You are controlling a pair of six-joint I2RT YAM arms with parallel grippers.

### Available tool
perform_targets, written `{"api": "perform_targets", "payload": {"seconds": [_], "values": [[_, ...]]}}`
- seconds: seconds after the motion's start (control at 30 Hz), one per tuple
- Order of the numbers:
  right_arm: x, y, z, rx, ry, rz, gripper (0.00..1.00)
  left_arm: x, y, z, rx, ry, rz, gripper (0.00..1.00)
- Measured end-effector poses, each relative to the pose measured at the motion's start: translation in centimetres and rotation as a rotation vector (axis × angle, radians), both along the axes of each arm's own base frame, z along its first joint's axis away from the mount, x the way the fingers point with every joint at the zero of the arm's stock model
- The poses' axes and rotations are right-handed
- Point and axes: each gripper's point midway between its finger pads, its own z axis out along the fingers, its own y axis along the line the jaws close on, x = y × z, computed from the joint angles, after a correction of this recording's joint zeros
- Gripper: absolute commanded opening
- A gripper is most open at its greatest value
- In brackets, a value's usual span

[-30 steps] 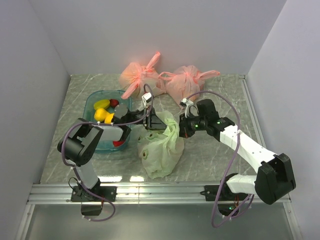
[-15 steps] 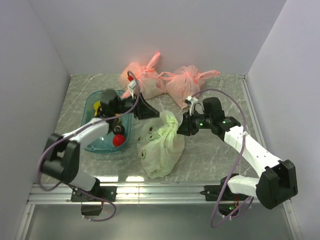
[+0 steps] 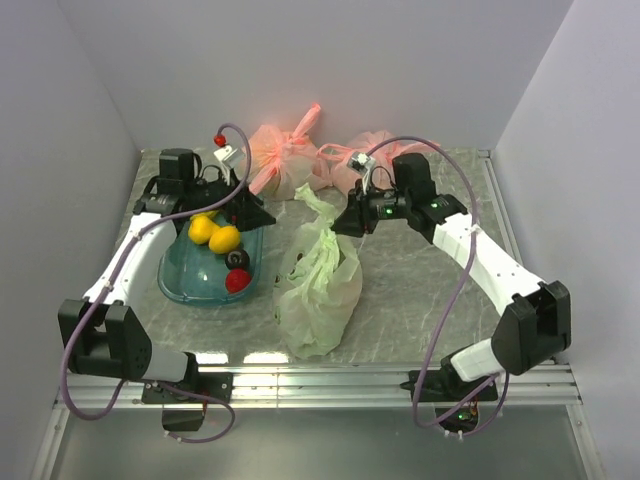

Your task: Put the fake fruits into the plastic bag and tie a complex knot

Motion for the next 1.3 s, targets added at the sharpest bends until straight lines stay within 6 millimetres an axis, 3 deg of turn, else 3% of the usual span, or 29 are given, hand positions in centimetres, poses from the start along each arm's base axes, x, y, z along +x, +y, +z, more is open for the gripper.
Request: {"api": "perform_targets", "payload": {"seconds": [0.13, 0.2, 0.33, 0.53, 0.67, 0.77, 1.1, 1.23, 1.27, 1.3], "values": [[-0.9, -1.1, 0.2, -0.025, -0.033, 0.012, 0.47, -0.6, 1.0, -1.2, 0.045, 0.0, -0.011, 0.99], [-1.7, -1.8, 0.2, -0.04, -0.029, 0.006, 0.59, -0.9, 0.9, -1.1, 0.055, -0.031, -0.036, 0.99], [-2.7, -3.4, 0.6, -0.059, -0.009, -0.039, 0.67, -0.6, 0.7, -0.3, 0.064, -0.098, -0.058, 0.99], [-2.5, -6.1, 1.5, -0.001, 0.152, -0.155, 0.78, 1.4, 0.8, 2.0, 0.076, -0.2, -0.036, 1.0], [-4.3, -5.1, 2.3, 0.077, 0.266, -0.133, 0.8, 2.9, -0.1, 3.3, 0.052, -0.229, -0.076, 0.99], [-5.5, -4.1, 2.2, 0.088, 0.325, -0.099, 0.81, 3.2, -1.5, 2.9, 0.058, -0.247, -0.135, 0.99], [-8.5, -1.6, 0.0, 0.053, 0.438, -0.029, 0.83, -0.7, -7.4, 2.1, 0.087, -0.379, -0.364, 0.99], [-8.4, -0.9, -0.2, 0.053, 0.447, -0.02, 0.76, -1.9, -9.4, 2.0, 0.086, -0.415, -0.428, 0.99], [-8.2, -0.8, -0.2, 0.055, 0.447, -0.023, 0.73, -2.2, -9.8, 2.0, 0.085, -0.42, -0.443, 0.97], [-8.0, -0.7, -0.3, 0.058, 0.449, -0.025, 0.68, -2.3, -10.2, 2.0, 0.083, -0.422, -0.454, 0.85]]}}
